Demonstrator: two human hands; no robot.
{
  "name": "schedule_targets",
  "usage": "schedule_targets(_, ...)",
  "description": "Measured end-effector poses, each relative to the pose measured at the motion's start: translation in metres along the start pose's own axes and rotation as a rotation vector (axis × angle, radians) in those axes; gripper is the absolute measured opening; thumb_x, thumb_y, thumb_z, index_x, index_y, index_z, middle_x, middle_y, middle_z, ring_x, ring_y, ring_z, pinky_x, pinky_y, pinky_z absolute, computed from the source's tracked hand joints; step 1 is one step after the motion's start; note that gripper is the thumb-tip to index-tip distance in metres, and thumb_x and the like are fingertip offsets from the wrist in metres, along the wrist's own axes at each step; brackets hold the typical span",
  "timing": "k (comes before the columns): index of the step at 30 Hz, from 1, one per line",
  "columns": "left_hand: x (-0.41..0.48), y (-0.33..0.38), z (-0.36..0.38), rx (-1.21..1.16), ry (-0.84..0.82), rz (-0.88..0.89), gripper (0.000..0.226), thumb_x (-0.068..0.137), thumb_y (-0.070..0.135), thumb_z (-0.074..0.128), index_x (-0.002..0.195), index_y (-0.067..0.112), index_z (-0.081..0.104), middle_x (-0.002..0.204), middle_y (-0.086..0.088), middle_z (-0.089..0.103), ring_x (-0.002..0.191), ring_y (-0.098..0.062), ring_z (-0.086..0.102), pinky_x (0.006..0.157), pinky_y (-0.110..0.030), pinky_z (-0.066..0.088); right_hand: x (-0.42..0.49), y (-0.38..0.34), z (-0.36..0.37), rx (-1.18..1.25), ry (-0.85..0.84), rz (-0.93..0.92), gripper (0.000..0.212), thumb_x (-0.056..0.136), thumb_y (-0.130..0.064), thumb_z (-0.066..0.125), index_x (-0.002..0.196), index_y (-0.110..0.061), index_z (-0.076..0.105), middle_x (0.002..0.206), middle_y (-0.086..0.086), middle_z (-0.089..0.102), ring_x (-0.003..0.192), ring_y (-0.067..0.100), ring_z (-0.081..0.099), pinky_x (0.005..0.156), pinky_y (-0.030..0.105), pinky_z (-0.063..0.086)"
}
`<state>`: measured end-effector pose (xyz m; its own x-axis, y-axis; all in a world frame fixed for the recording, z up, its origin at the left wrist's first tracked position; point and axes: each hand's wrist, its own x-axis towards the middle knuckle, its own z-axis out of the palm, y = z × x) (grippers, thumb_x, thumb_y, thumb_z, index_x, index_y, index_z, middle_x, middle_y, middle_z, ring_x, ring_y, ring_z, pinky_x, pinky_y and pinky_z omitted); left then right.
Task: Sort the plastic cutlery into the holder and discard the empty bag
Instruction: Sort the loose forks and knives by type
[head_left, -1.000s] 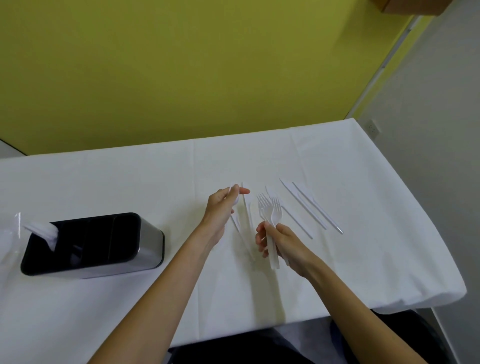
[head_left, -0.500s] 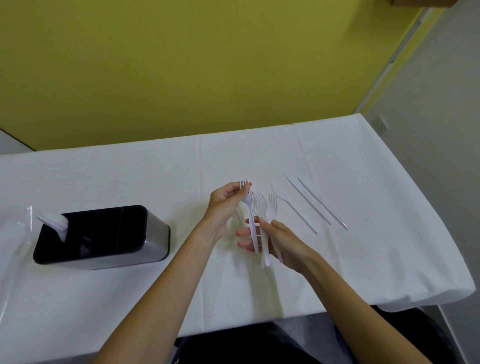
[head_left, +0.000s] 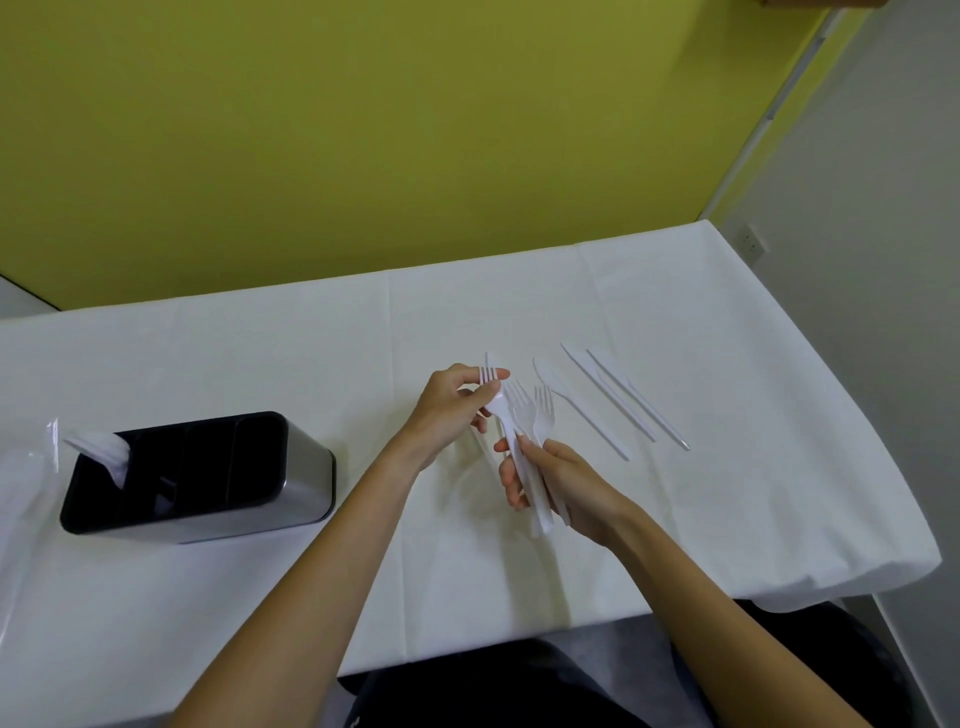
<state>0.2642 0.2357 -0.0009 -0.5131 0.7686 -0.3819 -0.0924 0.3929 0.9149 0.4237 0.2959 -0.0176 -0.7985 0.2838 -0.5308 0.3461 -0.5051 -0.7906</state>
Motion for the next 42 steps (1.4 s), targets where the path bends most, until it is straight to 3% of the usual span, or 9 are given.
schedule_targets(3, -0.001, 0.000, -0.002, 0.018, -0.068, 0.031, 0.019, 0.092, 0.018, 0.062, 0.108, 0.020, 0.071, 0.120, 0.000, 0.058, 0.068, -0.016, 0.058, 0.060, -0.022, 0.049, -0.003, -0.001, -0.001, 0.052, -0.073, 0.005, 0.032, 0.104, -0.030, 0.032, 0.107, -0.008, 0.054, 0.066, 0.006, 0.049, 0.052, 0.017, 0.043, 0.054, 0.026, 0.041)
schedule_targets(7, -0.003, 0.005, -0.005, 0.031, -0.126, 0.029, 0.029, 0.091, 0.014, 0.063, 0.118, 0.024, 0.065, 0.094, 0.004, 0.062, 0.058, -0.008, 0.053, 0.058, -0.019, 0.047, -0.005, -0.004, -0.002, 0.091, -0.125, 0.005, 0.030, 0.102, -0.033, 0.032, 0.100, -0.010, 0.052, 0.062, 0.003, 0.037, 0.048, 0.013, 0.032, 0.049, 0.023, 0.032)
schedule_targets(17, -0.002, 0.005, -0.015, 0.077, -0.216, 0.013, 0.032, 0.087, 0.009, 0.066, 0.119, 0.010, 0.065, 0.087, -0.008, 0.064, 0.053, -0.008, 0.053, 0.055, -0.021, 0.047, -0.006, -0.006, -0.002, 0.000, -0.159, 0.056, 0.030, 0.103, -0.031, 0.034, 0.109, -0.007, 0.050, 0.088, 0.015, 0.065, 0.056, 0.026, 0.058, 0.060, 0.032, 0.050)
schedule_targets(22, -0.002, 0.006, -0.017, 0.115, -0.268, 0.003, 0.026, 0.088, 0.014, 0.067, 0.114, 0.011, 0.067, 0.082, 0.002, 0.065, 0.054, -0.008, 0.046, 0.055, -0.022, 0.041, -0.004, -0.004, 0.005, -0.023, -0.211, 0.003, 0.041, 0.100, -0.046, 0.029, 0.107, -0.011, 0.050, 0.073, 0.011, 0.052, 0.047, 0.021, 0.043, 0.055, 0.029, 0.043)
schedule_targets(27, -0.005, 0.009, -0.018, 0.126, -0.304, 0.012, 0.018, 0.089, 0.014, 0.066, 0.106, 0.011, 0.070, 0.088, 0.003, 0.069, 0.056, -0.004, 0.048, 0.053, -0.020, 0.037, -0.005, -0.007, 0.008, -0.092, -0.236, 0.020, 0.030, 0.096, -0.038, 0.048, 0.086, -0.009, 0.050, 0.066, 0.010, 0.040, 0.046, 0.017, 0.036, 0.052, 0.026, 0.040)
schedule_targets(30, -0.005, 0.010, -0.019, 0.153, -0.298, 0.016, 0.013, 0.088, 0.014, 0.067, 0.100, 0.011, 0.070, 0.076, 0.007, 0.065, 0.054, -0.005, 0.047, 0.051, -0.020, 0.036, -0.006, -0.009, 0.007, -0.152, -0.250, 0.029, 0.028, 0.096, -0.034, 0.051, 0.081, -0.010, 0.050, 0.066, 0.008, 0.044, 0.046, 0.015, 0.040, 0.055, 0.026, 0.041)
schedule_targets(36, -0.004, 0.010, -0.024, 0.157, -0.236, 0.060, 0.008, 0.085, 0.013, 0.070, 0.093, 0.014, 0.070, 0.073, 0.005, 0.064, 0.057, -0.011, 0.047, 0.050, -0.024, 0.035, -0.009, -0.011, 0.006, -0.116, -0.126, -0.023, 0.034, 0.097, -0.031, 0.050, 0.119, -0.005, 0.047, 0.082, 0.011, 0.061, 0.065, 0.026, 0.061, 0.066, 0.034, 0.051)
schedule_targets(39, -0.005, 0.015, -0.025, 0.224, -0.246, 0.093, 0.011, 0.083, 0.013, 0.072, 0.094, 0.011, 0.070, 0.075, 0.004, 0.063, 0.057, -0.010, 0.049, 0.049, -0.022, 0.035, -0.008, -0.016, 0.007, -0.238, -0.110, -0.006, 0.030, 0.099, -0.030, 0.045, 0.111, -0.003, 0.053, 0.080, 0.011, 0.066, 0.080, 0.024, 0.067, 0.083, 0.037, 0.055)
schedule_targets(42, -0.010, 0.024, -0.027, 0.296, -0.237, 0.139, 0.013, 0.083, 0.009, 0.072, 0.095, 0.010, 0.068, 0.080, 0.008, 0.062, 0.054, 0.001, 0.052, 0.047, -0.010, 0.036, -0.004, -0.026, 0.010, -0.511, -0.156, 0.003, 0.040, 0.100, -0.035, 0.041, 0.103, -0.003, 0.065, 0.097, 0.002, 0.072, 0.093, 0.012, 0.063, 0.093, 0.025, 0.047)
